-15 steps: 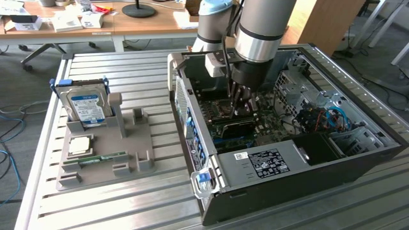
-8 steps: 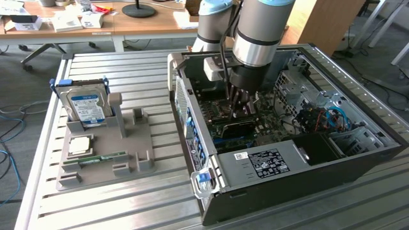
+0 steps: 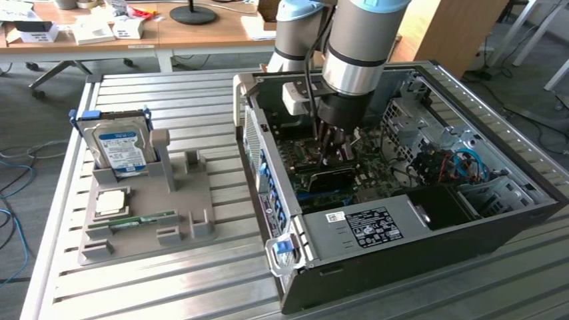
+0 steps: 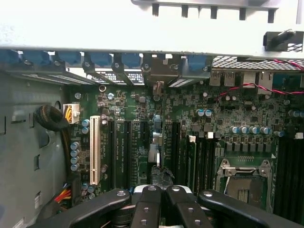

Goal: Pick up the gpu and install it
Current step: 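Press down on the gpu until it lock into place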

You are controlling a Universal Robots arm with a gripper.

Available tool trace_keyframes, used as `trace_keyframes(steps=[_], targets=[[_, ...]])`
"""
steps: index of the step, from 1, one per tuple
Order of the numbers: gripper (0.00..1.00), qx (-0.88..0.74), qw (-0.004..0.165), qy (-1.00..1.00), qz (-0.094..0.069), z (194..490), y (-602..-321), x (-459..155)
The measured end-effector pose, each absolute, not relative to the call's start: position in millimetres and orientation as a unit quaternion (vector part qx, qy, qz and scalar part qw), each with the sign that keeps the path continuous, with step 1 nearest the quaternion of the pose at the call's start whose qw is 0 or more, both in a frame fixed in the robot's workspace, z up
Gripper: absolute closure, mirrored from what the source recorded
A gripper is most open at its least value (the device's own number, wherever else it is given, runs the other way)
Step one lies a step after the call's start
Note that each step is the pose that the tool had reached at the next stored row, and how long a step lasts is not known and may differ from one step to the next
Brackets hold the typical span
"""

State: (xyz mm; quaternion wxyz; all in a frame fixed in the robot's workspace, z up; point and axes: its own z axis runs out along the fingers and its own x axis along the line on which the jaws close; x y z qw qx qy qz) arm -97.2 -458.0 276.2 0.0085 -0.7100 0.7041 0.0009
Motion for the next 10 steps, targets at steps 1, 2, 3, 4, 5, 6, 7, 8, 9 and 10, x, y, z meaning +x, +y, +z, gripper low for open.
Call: trace_keyframes(steps=[1, 2, 3, 4, 5, 6, 7, 8, 9, 10], targets=[[0.89, -0.710, 0.009, 0.704, 0.001, 276.1, -457.5, -97.3], [0.89, -0.710, 0.008, 0.704, 0.001, 275.9, -457.0, -97.3], [0.89, -0.710, 0.009, 0.704, 0.001, 275.6, -456.4, -97.3], [0.89, -0.710, 0.009, 0.704, 0.001, 275.3, -455.8, -97.4], [0.89, -0.710, 0.009, 0.704, 0.001, 274.6, -455.5, -97.4], [0.89, -0.710, 0.009, 0.704, 0.001, 273.7, -455.2, -97.5], [0.89, -0.710, 0.008, 0.704, 0.001, 272.6, -454.9, -97.5], [0.89, -0.710, 0.008, 0.704, 0.001, 271.4, -454.8, -97.6], [0.89, -0.710, 0.009, 0.704, 0.001, 270.2, -454.6, -97.7], [0.89, -0.710, 0.008, 0.704, 0.001, 269.0, -454.4, -97.8]])
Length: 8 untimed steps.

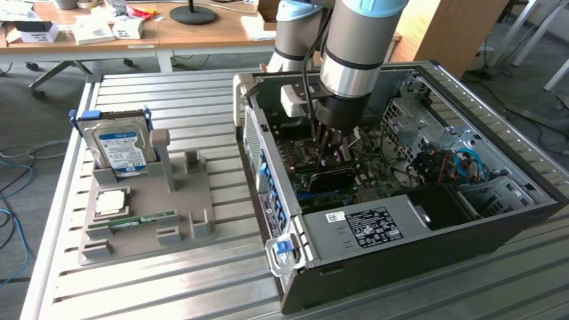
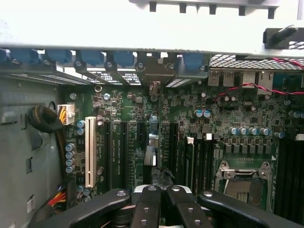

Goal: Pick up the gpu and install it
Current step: 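Press down on the gpu until it lock into place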

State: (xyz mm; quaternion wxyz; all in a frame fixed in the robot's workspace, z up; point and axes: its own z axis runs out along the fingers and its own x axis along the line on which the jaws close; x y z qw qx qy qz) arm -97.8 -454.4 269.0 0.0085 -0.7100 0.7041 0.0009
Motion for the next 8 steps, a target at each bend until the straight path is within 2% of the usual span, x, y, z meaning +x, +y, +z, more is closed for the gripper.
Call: trace_keyframes(steps=[8], targets=[[0.89, -0.710, 0.009, 0.704, 0.001, 265.7, -452.6, -98.1]])
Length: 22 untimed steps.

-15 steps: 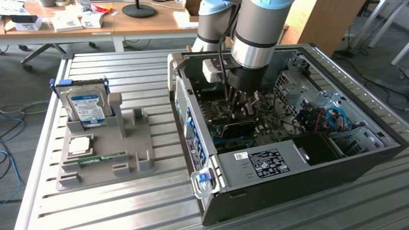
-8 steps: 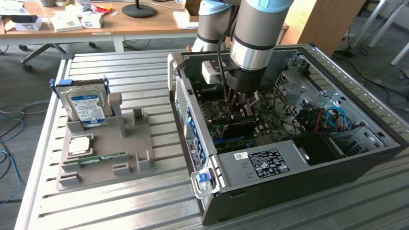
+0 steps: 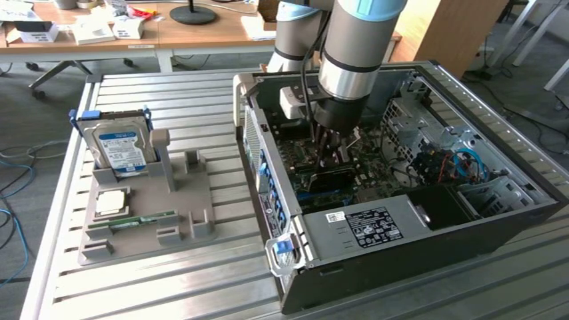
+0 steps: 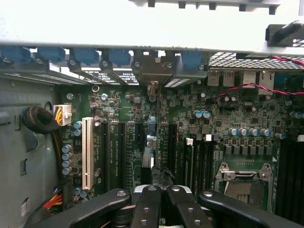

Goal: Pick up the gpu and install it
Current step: 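Press down on the gpu until it lock into place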

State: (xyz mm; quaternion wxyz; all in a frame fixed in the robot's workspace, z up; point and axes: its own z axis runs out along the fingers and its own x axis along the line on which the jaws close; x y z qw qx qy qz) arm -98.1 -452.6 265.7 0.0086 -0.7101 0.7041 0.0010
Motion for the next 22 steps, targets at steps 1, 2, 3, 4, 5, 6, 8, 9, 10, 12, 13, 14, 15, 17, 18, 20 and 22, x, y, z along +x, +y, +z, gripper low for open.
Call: trace_keyframes(steps=[1, 2, 3, 4, 5, 6, 8, 9, 10, 12, 13, 14, 15, 17, 18, 20, 22], targets=[[0.89, -0.710, 0.009, 0.704, 0.001, 265.5, -452.6, -98.1], [0.89, -0.710, 0.009, 0.704, 0.001, 264.7, -452.5, -98.1], [0.89, -0.710, 0.009, 0.704, 0.001, 264.1, -452.5, -98.1], [0.89, -0.710, 0.008, 0.704, 0.001, 264.1, -452.5, -98.1], [0.89, -0.710, 0.008, 0.704, 0.001, 264.1, -452.5, -98.1], [0.89, -0.710, 0.009, 0.704, 0.001, 264.1, -452.5, -98.1], [0.89, -0.710, 0.009, 0.704, 0.001, 264.0, -452.5, -98.1], [0.89, -0.710, 0.009, 0.704, 0.001, 263.8, -452.5, -98.1], [0.89, -0.710, 0.009, 0.704, 0.001, 263.8, -452.5, -98.1], [0.89, -0.710, 0.009, 0.704, 0.001, 263.7, -452.5, -98.1], [0.89, -0.710, 0.009, 0.704, 0.001, 263.7, -452.5, -98.1], [0.89, -0.710, 0.009, 0.704, 0.001, 263.7, -452.5, -98.1], [0.89, -0.710, 0.009, 0.704, 0.001, 263.6, -452.5, -98.3], [0.89, -0.710, 0.009, 0.704, 0.001, 263.4, -452.5, -99.3], [0.89, -0.710, 0.009, 0.704, 0.001, 263.4, -452.5, -99.6], [0.89, -0.710, 0.009, 0.704, 0.001, 263.5, -452.5, -99.7], [0.89, -0.710, 0.009, 0.704, 0.001, 263.5, -452.5, -99.7]])
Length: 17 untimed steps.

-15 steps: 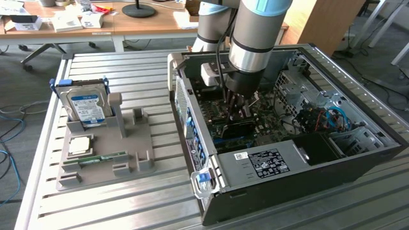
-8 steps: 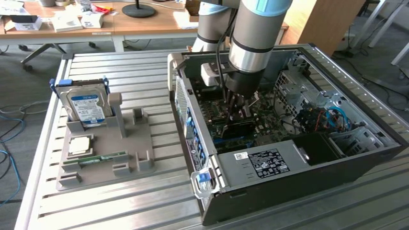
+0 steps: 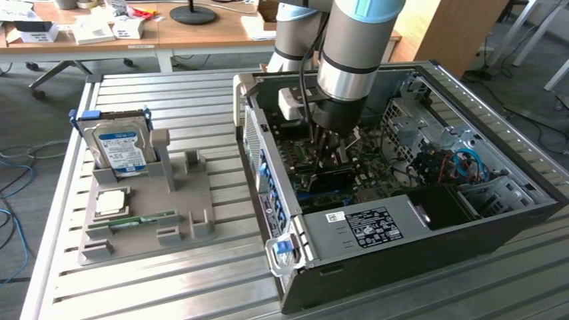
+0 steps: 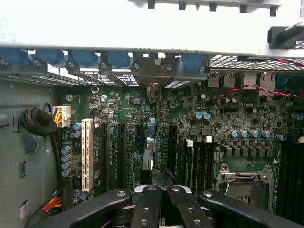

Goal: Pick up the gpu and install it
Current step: 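Press down on the gpu until it lock into place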

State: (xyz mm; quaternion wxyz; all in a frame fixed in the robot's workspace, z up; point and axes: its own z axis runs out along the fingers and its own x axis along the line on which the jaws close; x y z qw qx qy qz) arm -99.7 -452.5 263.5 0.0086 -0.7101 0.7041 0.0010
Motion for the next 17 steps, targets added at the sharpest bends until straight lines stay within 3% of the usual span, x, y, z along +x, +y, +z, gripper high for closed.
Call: trace_keyframes(steps=[17], targets=[[0.89, -0.710, 0.009, 0.704, 0.001, 262.9, -452.5, -100.0]])
